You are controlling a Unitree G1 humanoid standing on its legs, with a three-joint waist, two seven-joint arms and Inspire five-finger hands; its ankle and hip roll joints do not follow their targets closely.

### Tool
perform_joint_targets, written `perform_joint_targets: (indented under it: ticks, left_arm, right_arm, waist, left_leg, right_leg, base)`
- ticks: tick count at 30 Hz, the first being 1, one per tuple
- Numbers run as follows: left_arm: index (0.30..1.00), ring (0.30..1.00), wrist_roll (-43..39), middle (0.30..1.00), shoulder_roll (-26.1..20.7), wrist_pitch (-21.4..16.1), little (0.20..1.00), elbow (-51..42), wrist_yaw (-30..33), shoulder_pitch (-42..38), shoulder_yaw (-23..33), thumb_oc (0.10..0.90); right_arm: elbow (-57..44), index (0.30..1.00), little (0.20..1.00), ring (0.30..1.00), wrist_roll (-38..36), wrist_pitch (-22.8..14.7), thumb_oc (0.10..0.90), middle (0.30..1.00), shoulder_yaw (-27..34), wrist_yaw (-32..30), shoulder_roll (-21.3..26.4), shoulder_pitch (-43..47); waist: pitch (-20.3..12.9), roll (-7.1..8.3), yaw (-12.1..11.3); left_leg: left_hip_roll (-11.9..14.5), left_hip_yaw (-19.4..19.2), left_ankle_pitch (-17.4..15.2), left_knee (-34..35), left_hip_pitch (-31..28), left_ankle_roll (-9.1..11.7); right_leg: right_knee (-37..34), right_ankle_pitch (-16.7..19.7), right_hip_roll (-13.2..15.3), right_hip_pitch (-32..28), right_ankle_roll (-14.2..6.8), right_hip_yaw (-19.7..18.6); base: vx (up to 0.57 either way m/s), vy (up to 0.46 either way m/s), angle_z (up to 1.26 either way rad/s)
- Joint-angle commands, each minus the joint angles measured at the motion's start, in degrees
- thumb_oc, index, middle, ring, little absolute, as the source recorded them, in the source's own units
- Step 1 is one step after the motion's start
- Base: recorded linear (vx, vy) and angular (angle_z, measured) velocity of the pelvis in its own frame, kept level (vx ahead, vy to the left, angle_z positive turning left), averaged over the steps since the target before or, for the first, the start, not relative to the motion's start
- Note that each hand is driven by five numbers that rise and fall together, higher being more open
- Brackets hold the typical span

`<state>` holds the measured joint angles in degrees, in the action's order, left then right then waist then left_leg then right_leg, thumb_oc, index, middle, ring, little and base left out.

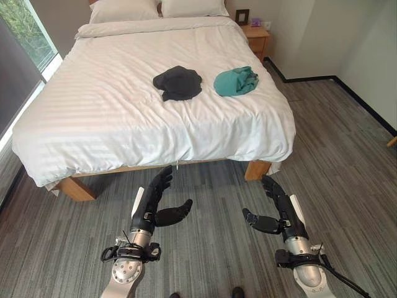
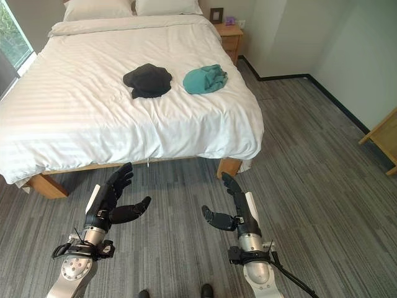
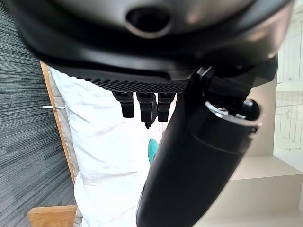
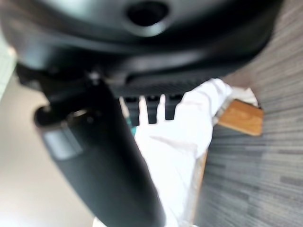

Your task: Pick up bed clothes into laundry basket.

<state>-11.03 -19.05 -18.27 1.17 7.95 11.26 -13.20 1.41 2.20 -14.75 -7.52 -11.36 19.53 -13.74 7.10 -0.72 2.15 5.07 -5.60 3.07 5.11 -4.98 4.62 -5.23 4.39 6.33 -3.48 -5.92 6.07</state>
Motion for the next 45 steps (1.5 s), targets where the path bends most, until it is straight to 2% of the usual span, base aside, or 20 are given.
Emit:
perform_joint_targets:
  ticks: [1, 11, 15, 16, 17, 20, 22, 24, 28, 31, 33, 34, 35, 36, 37, 38, 39, 41, 43, 45]
  left_arm:
    - [0.900, 0.900, 1.41, 0.900, -2.10, -4.25, 0.900, -4.15, 0.37, -4.13, 2.32, 0.800]
    - [0.900, 0.900, -0.49, 0.900, -1.64, -3.78, 0.900, -3.13, 0.58, -3.42, 2.74, 0.800]
    - [0.900, 0.900, -0.47, 0.900, -2.38, -3.61, 0.900, -2.30, 1.53, -5.01, 2.23, 0.800]
    - [0.900, 0.900, -0.43, 0.900, -2.51, -3.52, 0.900, -2.12, 1.72, -5.44, 2.20, 0.800]
    - [0.900, 0.900, 0.01, 0.900, -2.68, -3.49, 0.900, -1.65, 2.57, -6.53, 1.74, 0.800]
    - [0.900, 0.900, 0.23, 0.900, -2.74, -3.62, 0.900, -1.06, 3.19, -7.72, 2.03, 0.800]
    - [0.900, 0.900, -0.08, 0.900, -2.59, -3.67, 0.900, -1.08, 2.62, -7.69, 1.93, 0.800]
    - [0.900, 0.900, 0.01, 0.900, -2.43, -3.59, 0.900, -1.24, 2.44, -7.21, 1.89, 0.800]
    - [0.900, 0.900, 1.53, 0.900, -1.79, -3.83, 0.900, -0.39, 2.91, -8.31, 1.45, 0.800]
    - [0.900, 0.900, 1.39, 0.900, -1.43, -4.21, 0.900, 0.11, 2.74, -8.20, 1.08, 0.800]
    - [0.900, 0.900, 1.60, 0.900, -0.76, -4.17, 0.900, -0.16, 2.35, -7.07, 0.47, 0.800]
    - [0.900, 0.900, 1.04, 0.900, 0.00, -4.29, 0.900, 0.11, 1.96, -6.51, 0.17, 0.800]
    - [0.900, 0.900, 1.03, 0.900, 0.05, -4.29, 0.900, 0.10, 1.94, -6.51, 0.16, 0.800]
    - [0.900, 0.900, -0.13, 0.900, 0.63, -4.41, 0.900, 0.59, 1.79, -6.48, -0.01, 0.800]
    - [0.900, 0.900, -1.58, 0.900, 0.64, -4.24, 0.900, 0.55, 1.55, -7.28, 0.04, 0.800]
    - [0.900, 0.900, -1.24, 0.900, 0.31, -4.30, 0.900, 0.34, 1.61, -7.63, 0.14, 0.800]
    - [0.900, 0.900, -1.25, 0.900, 0.24, -4.30, 0.900, 0.35, 1.62, -7.62, 0.16, 0.800]
    - [0.900, 0.900, -0.52, 0.900, 0.27, -4.29, 0.900, -0.43, 1.86, -7.66, 0.40, 0.800]
    - [0.900, 0.900, -0.69, 0.900, 0.65, -4.32, 0.900, -1.09, 1.56, -7.02, 0.82, 0.800]
    - [0.900, 0.900, -0.63, 0.900, 0.98, -4.55, 0.900, -1.57, 1.08, -5.99, 0.90, 0.800]
  right_arm:
    - [-4.51, 0.900, 0.900, 0.900, 0.87, -4.07, 0.800, 0.900, 1.28, -0.78, 0.24, 3.52]
    - [-3.99, 0.900, 0.900, 0.900, -1.21, -3.52, 0.800, 0.900, 1.00, -0.51, -0.38, 5.13]
    - [-4.63, 0.900, 0.900, 0.900, -3.23, -3.65, 0.800, 0.900, 1.29, -0.26, -0.86, 6.23]
    - [-5.04, 0.900, 0.900, 0.900, -3.20, -3.58, 0.800, 0.900, 1.47, -0.23, -0.82, 6.22]
    - [-5.89, 0.900, 0.900, 0.900, -3.39, -3.54, 0.800, 0.900, 1.41, -0.17, -0.89, 6.39]
    - [-6.57, 0.900, 0.900, 0.900, -3.86, -3.73, 0.800, 0.900, 1.31, 0.05, -0.95, 6.68]
    - [-7.24, 0.900, 0.900, 0.900, -4.38, -3.76, 0.800, 0.900, 1.37, 1.12, -0.45, 6.02]
    - [-7.11, 0.900, 0.900, 0.900, -4.61, -3.97, 0.800, 0.900, 1.40, 1.26, -0.13, 5.70]
    - [-5.87, 0.900, 0.900, 0.900, -5.08, -4.46, 0.800, 0.900, 0.89, 0.42, -0.25, 5.36]
    - [-6.10, 0.900, 0.900, 0.900, -4.68, -4.62, 0.800, 0.900, 0.81, 0.71, 0.19, 4.34]
    - [-6.83, 0.900, 0.900, 0.900, -4.48, -4.81, 0.800, 0.900, 0.88, 1.57, 1.03, 2.93]
    - [-6.37, 0.900, 0.900, 0.900, -4.45, -5.01, 0.800, 0.900, 1.16, 1.76, 2.19, 3.17]
    - [-6.35, 0.900, 0.900, 0.900, -4.48, -5.03, 0.800, 0.900, 1.19, 1.76, 2.25, 3.17]
    - [-5.77, 0.900, 0.900, 0.900, -4.26, -4.91, 0.800, 0.900, 1.12, 1.68, 3.09, 4.12]
    - [-5.95, 0.900, 0.900, 0.900, -3.88, -4.80, 0.800, 0.900, 1.73, 1.38, 4.69, 5.42]
    - [-6.44, 0.900, 0.900, 0.900, -4.08, -4.87, 0.800, 0.900, 2.12, 1.10, 5.26, 6.13]
    - [-6.42, 0.900, 0.900, 0.900, -4.07, -4.86, 0.800, 0.900, 2.09, 1.11, 5.18, 6.14]
    - [-6.29, 0.900, 0.900, 0.900, -3.95, -4.28, 0.800, 0.900, 2.85, 0.44, 6.23, 7.20]
    - [-6.20, 0.900, 0.900, 0.900, -3.42, -3.99, 0.800, 0.900, 3.24, 0.24, 6.45, 7.36]
    - [-6.04, 0.900, 0.900, 0.900, -2.43, -3.77, 0.800, 0.900, 3.81, -0.02, 6.56, 7.59]
  waist:
    - [-1.88, 2.70, -0.23]
    - [-1.72, 2.82, -0.57]
    - [0.01, 2.64, -0.13]
    - [0.48, 2.55, 0.08]
    - [2.62, 2.29, 1.42]
    - [3.39, 1.23, 1.80]
    - [3.39, 1.21, 3.36]
    - [3.60, 1.20, 4.36]
    - [3.10, 2.10, 7.96]
    - [2.20, 1.47, 9.08]
    - [1.34, 0.29, 9.27]
    - [1.09, -1.06, 9.08]
    - [1.07, -1.13, 9.17]
    - [1.52, -1.49, 8.61]
    - [2.63, -0.12, 7.27]
    - [3.22, 1.07, 6.33]
    - [3.10, 0.84, 6.32]
    - [3.69, 2.93, 4.13]
    - [3.99, 2.96, 2.92]
    - [4.12, 2.47, 1.68]
  left_leg:
    - [-1.06, 0.49, -5.21, -0.11, -1.86, -0.06]
    - [-1.50, -0.34, -6.43, -0.11, -2.58, -0.95]
    - [-2.49, 0.14, -6.99, -0.11, -1.81, -2.61]
    - [-2.95, 0.49, -7.07, -0.17, -1.96, -3.05]
    - [-3.49, 1.23, -7.45, -0.76, -2.70, -3.91]
    - [-2.78, 0.73, -7.52, -0.68, -2.47, -3.95]
    - [-3.17, 0.21, -9.46, -0.11, -4.91, -3.24]
    - [-3.11, 0.67, -10.85, -0.11, -6.43, -3.06]
    - [-3.80, 5.04, -16.21, -0.11, -11.05, -2.02]
    - [-2.71, 6.85, -18.28, -0.11, -13.26, -1.69]
    - [-0.70, 6.38, -15.73, -0.22, -14.80, -0.42]
    - [1.36, 6.02, -10.91, -7.18, -13.12, 1.70]
    - [1.42, 6.13, -11.05, -7.51, -12.91, 1.78]
    - [1.37, 6.64, -5.32, -14.56, -9.06, 3.30]
    - [0.35, 7.53, 2.13, -28.22, -2.78, 4.49]
    - [-0.51, 6.87, 3.56, -34.63, 0.12, 4.86]
    - [-0.24, 6.92, 3.08, -34.90, 0.17, 4.89]
    - [-1.25, 2.51, -0.79, -39.47, 6.59, 3.08]
    - [-1.53, 1.29, -2.12, -37.62, 8.92, 2.70]
    - [-1.28, -1.82, -3.74, -29.46, 10.57, 1.67]
  right_leg:
    - [0.97, -4.67, 3.14, -3.91, -3.71, -0.03]
    - [1.26, -4.99, 3.32, -3.25, -4.24, -1.64]
    - [12.33, -5.03, 4.21, 3.46, -5.93, -3.20]
    - [16.62, -3.53, 4.60, 5.58, -6.57, -3.68]
    - [26.82, 1.94, 4.87, 10.13, -7.91, -5.78]
    - [30.29, 1.43, 4.89, 14.75, -6.85, -4.33]
    - [22.54, -2.16, 2.89, 17.16, -5.16, 0.04]
    - [18.20, -1.78, 0.79, 17.27, -4.59, 1.53]
    - [2.85, 3.59, -4.67, 22.19, -4.94, 3.69]
    - [2.00, 3.89, -5.24, 21.31, -4.36, 2.23]
    - [2.31, 4.28, -5.92, 19.22, -2.83, 1.13]
    - [3.35, 3.63, -5.89, 17.45, -2.03, 1.02]
    - [3.32, 3.63, -5.90, 17.44, -1.98, 1.11]
    - [2.61, 3.01, -5.68, 14.99, -0.75, 0.99]
    - [2.14, 1.72, -4.66, 11.71, 1.29, 0.45]
    - [1.63, 0.88, -4.00, 9.92, 2.03, -0.19]
    - [1.50, 0.53, -4.27, 9.82, 1.94, -0.16]
    - [0.39, -1.21, -2.63, 5.85, 2.21, -2.23]
    - [0.26, -2.25, -2.14, 4.66, 2.05, -2.84]
    - [0.23, -3.75, -1.79, 2.26, 1.39, -3.33]
  base:
    - [0.00, 0.000, 0.00]
    - [0.02, 0.022, -0.04]
    - [-0.02, 0.062, -0.11]
    - [-0.03, 0.147, -0.18]
    - [-0.03, 0.104, -0.13]
    - [0.13, 0.086, 0.01]
    - [0.39, -0.031, -0.12]
    - [0.30, -0.048, -0.03]
    - [0.47, -0.126, 0.35]
    - [0.37, -0.164, 0.64]
    - [0.47, -0.267, 0.40]
    - [0.37, -0.214, 0.14]
    - [0.30, -0.204, 0.13]
    - [0.20, -0.258, 0.12]
    - [0.29, -0.360, 0.24]
    - [0.25, -0.289, 0.12]
    - [0.23, -0.201, -0.14]
    - [0.46, -0.220, -0.26]
    - [0.40, -0.068, -0.22]
    - [0.40, 0.007, -0.21]
